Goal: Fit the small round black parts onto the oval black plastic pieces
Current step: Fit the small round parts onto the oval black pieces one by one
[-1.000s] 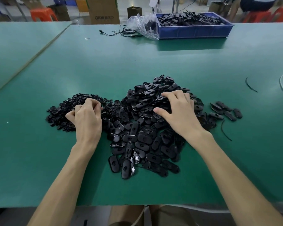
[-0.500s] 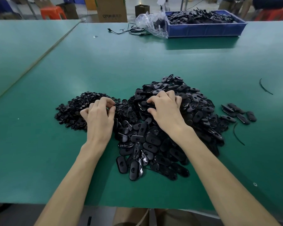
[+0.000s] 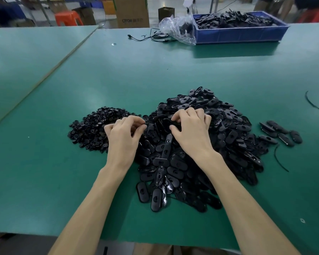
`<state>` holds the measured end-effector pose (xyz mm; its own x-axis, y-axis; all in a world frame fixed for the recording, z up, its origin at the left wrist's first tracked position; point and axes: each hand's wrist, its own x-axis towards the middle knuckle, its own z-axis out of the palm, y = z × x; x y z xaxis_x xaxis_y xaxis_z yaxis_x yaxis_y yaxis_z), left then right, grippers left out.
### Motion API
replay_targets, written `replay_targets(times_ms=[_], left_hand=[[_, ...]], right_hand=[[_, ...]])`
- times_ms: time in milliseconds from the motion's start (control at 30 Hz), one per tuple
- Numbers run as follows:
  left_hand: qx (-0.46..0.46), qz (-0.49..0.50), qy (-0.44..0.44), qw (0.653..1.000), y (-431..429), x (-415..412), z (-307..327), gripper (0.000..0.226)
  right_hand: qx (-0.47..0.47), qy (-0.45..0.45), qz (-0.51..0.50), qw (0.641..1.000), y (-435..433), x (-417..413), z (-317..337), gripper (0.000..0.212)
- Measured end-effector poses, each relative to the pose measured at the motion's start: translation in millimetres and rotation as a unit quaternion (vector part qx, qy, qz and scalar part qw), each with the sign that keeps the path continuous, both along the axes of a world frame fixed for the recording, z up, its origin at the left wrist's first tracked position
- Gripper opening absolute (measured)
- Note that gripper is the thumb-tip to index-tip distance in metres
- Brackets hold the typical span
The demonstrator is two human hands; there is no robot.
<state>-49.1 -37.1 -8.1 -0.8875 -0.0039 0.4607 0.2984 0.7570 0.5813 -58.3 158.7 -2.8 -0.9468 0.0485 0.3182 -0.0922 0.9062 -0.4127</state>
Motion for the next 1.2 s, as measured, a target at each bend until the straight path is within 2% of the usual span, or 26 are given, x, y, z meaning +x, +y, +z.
replay_targets(times_ms=[233,333,500,633,733,967,1100,1200], left_hand=[[0.017,-0.044,0.034,0.998,8,3,4,0.013],[0.015,-0.055,0.038,0.998,10,3,4,0.013],[0.002,-0.059,0.038,0.998,10,3,3,0.013],[-0.003,-0.062,0.038,0.997,12,3,3,0.011],[0.001,-0.068,0.037,0.997,12,3,2,0.010],[0.040,-0.074,0.041,0.996,10,2,3,0.013],[0.117,-0.089,0.011,0.989,13,3,6,0.016],[0.159,-0.109,-0.024,0.981,16,5,8,0.013]], right_hand=[[-0.027,0.008,0.015,0.999,2,1,1,0.007],[-0.034,0.012,0.021,0.999,3,1,1,0.014],[0.008,0.007,0.036,0.999,0,1,0,0.029],[0.008,0.009,0.035,0.999,-1,1,0,0.025],[-0.049,0.019,0.028,0.998,-1,2,2,0.017],[-0.220,0.012,0.036,0.975,-1,5,15,0.017],[-0.311,0.026,0.052,0.949,-2,8,17,0.023],[-0.374,0.027,0.066,0.925,0,8,18,0.037]])
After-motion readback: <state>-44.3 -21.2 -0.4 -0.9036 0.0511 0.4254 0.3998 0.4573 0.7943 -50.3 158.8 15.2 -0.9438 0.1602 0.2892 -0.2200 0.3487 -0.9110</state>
